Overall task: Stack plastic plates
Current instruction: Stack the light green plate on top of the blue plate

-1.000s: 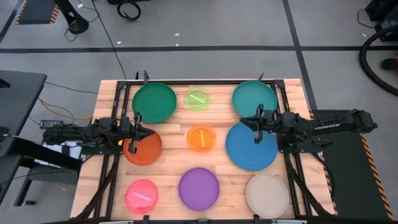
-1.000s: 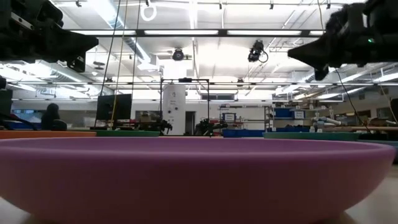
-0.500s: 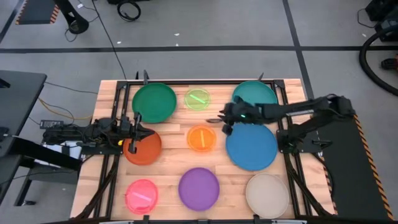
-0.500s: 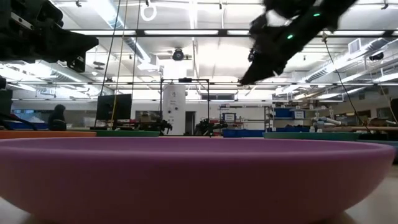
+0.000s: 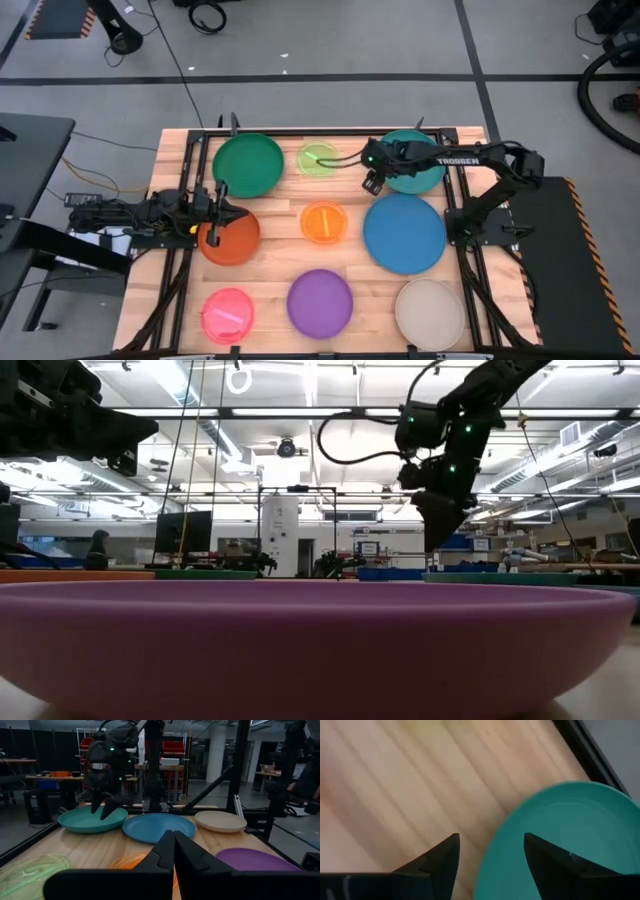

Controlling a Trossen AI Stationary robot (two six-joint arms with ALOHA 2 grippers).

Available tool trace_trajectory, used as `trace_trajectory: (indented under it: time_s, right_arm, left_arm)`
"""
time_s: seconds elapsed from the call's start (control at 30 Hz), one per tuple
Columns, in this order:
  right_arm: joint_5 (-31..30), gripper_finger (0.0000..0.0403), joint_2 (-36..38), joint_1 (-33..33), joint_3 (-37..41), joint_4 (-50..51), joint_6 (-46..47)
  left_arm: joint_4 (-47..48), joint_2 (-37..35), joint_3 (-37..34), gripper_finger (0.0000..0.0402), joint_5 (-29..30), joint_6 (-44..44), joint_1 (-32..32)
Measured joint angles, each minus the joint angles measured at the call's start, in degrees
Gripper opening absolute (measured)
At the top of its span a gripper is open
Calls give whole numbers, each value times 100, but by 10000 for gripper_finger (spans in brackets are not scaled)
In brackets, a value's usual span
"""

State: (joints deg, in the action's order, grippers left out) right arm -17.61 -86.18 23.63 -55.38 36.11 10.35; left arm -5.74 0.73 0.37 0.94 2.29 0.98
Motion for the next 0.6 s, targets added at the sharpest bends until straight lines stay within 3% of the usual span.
trace_trajectory:
  time_s: [0.27,0.6]
  right_arm:
    - [605,232,-450,683,-325,419,321]
    - [778,212,-1220,676,-539,755,958]
  left_arm:
    - [0,0,1,9,1,1,0]
    - [0,0,1,9,1,0,0]
